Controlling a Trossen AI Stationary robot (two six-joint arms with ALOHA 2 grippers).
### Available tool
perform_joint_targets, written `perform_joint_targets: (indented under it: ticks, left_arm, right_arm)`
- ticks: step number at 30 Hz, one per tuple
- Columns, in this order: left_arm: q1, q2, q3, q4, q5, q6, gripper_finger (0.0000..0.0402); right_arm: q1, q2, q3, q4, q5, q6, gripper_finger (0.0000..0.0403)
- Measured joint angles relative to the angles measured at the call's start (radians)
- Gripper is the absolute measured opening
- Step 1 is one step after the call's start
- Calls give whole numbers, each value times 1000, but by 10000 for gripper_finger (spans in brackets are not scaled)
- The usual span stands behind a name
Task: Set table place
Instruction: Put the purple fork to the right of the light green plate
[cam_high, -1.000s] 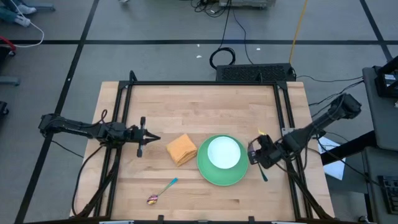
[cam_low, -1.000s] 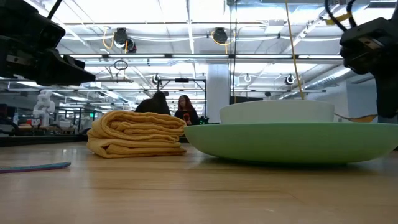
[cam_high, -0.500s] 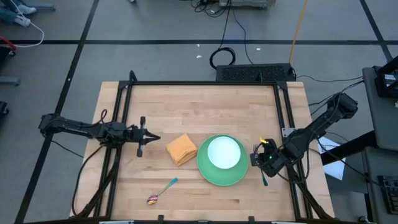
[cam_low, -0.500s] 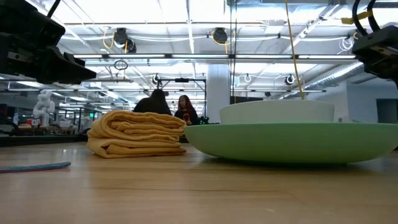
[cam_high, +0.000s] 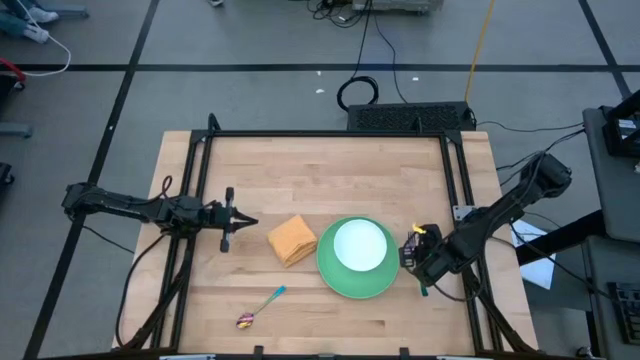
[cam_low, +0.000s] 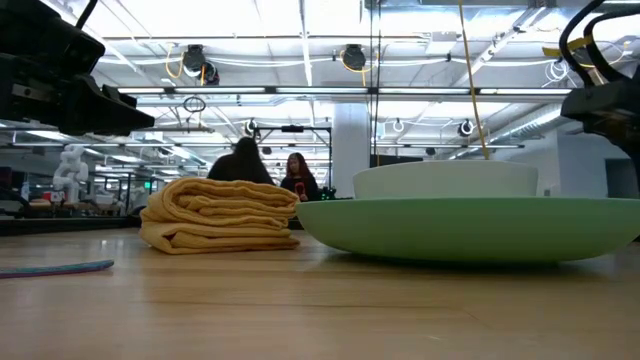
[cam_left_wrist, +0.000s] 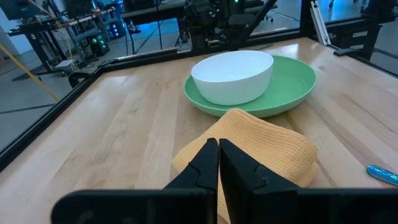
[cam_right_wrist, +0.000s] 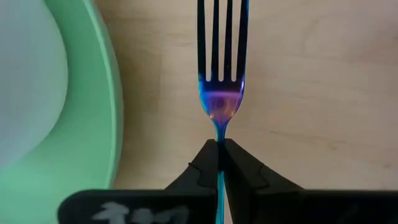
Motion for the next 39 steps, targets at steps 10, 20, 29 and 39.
perform_joint_targets:
  ticks: [10, 20, 29, 39]
  left_arm:
    - [0, 0, 0, 0, 0, 0, 19]
    - [0, 0, 0, -1, 0, 0, 19]
    - [0, 0, 0, -1, 0, 0, 19]
    - [0, 0, 0, -2, 0, 0, 19]
  right_arm:
    - [-3, 47, 0, -20, 33, -5, 0]
    - [-6, 60, 0, -28, 33, 2, 0]
    - [-6, 91, 0, -26, 32, 8, 0]
    - [-6, 102, 0, -22, 29, 8, 0]
